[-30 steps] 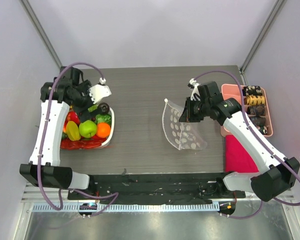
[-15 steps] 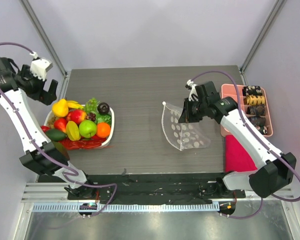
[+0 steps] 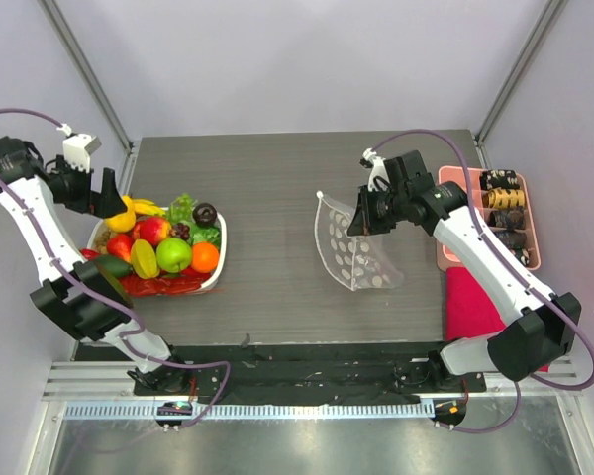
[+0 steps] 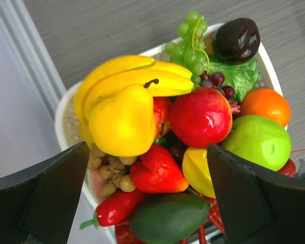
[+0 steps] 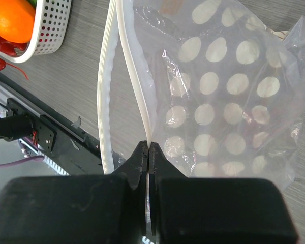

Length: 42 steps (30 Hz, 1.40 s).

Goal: Place the food in the zip-top bag and seal the zipper
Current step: Pick up the fake fruit from the bin.

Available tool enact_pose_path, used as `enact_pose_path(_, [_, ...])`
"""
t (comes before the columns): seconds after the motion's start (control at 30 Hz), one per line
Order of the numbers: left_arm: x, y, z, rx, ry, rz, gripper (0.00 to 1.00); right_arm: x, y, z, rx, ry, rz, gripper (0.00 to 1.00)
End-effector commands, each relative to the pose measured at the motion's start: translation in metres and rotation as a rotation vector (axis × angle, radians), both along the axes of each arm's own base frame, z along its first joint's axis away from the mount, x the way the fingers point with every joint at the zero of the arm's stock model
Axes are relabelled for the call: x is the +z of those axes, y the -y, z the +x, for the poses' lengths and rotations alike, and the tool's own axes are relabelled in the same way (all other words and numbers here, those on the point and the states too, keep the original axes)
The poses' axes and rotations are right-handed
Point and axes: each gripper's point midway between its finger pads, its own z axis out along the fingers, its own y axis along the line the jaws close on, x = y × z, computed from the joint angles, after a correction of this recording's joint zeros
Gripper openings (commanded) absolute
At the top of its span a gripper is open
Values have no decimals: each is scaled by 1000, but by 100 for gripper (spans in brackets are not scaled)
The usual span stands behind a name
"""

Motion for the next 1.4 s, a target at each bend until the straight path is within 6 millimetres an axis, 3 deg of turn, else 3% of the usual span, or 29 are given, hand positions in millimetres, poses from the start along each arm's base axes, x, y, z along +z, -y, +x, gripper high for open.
enact_pose_path(0.0, [-26,28,-42,2,-212,-139,100,16,-6,3,26,31,37,1])
enact_pose_path(0.3, [-55,8,-34,-43,-207,-18,100,7,-4,-5,18,-3,37,1])
enact_pose_path(0.67, [-60,-4,-19,-123,-158,65,100,2,-3,-8,22,-18,33,1])
enact_pose_path(0.87, [-68,0,-7,-161,-166,83,100,0,-3,-8,21,-20,31,1])
enact_pose_path(1.37, [-78,-10,19,-110,-158,94,98,-3,-1,-12,22,-27,31,1])
